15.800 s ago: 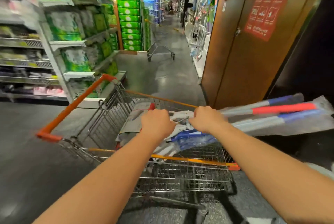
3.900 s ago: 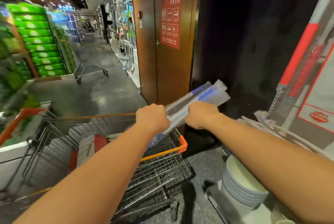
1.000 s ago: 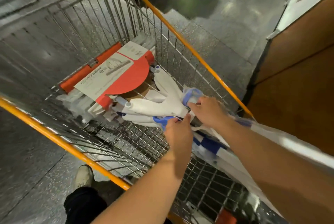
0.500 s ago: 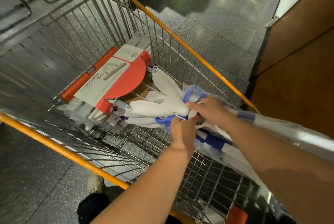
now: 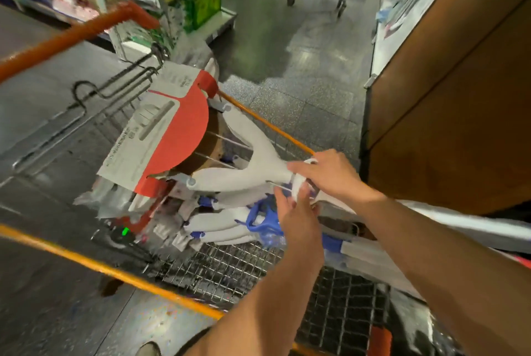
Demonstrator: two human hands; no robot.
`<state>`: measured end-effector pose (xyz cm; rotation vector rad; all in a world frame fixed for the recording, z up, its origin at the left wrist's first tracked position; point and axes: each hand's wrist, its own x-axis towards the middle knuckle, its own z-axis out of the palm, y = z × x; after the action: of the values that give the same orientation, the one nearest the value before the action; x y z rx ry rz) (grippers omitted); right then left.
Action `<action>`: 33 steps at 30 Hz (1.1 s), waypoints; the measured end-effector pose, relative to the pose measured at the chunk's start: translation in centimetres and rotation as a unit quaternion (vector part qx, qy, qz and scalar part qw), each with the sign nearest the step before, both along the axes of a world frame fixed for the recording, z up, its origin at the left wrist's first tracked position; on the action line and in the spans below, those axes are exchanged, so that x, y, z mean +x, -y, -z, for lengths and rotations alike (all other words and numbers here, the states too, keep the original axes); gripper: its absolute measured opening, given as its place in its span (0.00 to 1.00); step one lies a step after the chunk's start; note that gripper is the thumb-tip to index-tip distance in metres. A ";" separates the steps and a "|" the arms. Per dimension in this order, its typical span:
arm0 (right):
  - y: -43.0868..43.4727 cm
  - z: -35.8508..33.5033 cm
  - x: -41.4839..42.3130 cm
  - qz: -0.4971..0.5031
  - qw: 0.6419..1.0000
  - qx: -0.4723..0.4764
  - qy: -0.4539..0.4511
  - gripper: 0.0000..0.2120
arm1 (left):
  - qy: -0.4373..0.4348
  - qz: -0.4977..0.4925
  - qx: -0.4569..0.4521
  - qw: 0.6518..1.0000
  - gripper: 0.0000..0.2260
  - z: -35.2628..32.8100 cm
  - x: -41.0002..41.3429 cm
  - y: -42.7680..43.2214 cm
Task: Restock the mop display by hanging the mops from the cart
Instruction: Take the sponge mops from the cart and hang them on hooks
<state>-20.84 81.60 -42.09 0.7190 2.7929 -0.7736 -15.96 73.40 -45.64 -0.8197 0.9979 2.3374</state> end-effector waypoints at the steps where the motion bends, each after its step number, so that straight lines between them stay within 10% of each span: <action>1: 0.5 -1.3 0.0 0.003 1.000 0.005 -0.021 0.25 | -0.014 0.001 0.008 1.000 0.28 -1.0 -0.2 0.3; 16: 13.9 -17.5 -3.6 0.051 0.968 0.157 -0.190 0.25 | -0.216 0.045 0.109 0.969 0.29 -15.1 -5.9 13.0; 33: 18.6 -23.1 7.6 0.292 0.862 0.059 -0.410 0.25 | -0.315 0.243 0.112 0.911 0.19 -21.5 -0.8 17.2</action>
<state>-13.20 62.98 -18.98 1.6421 3.3953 -1.2553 -16.71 56.15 -24.14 0.2893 0.9932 2.2232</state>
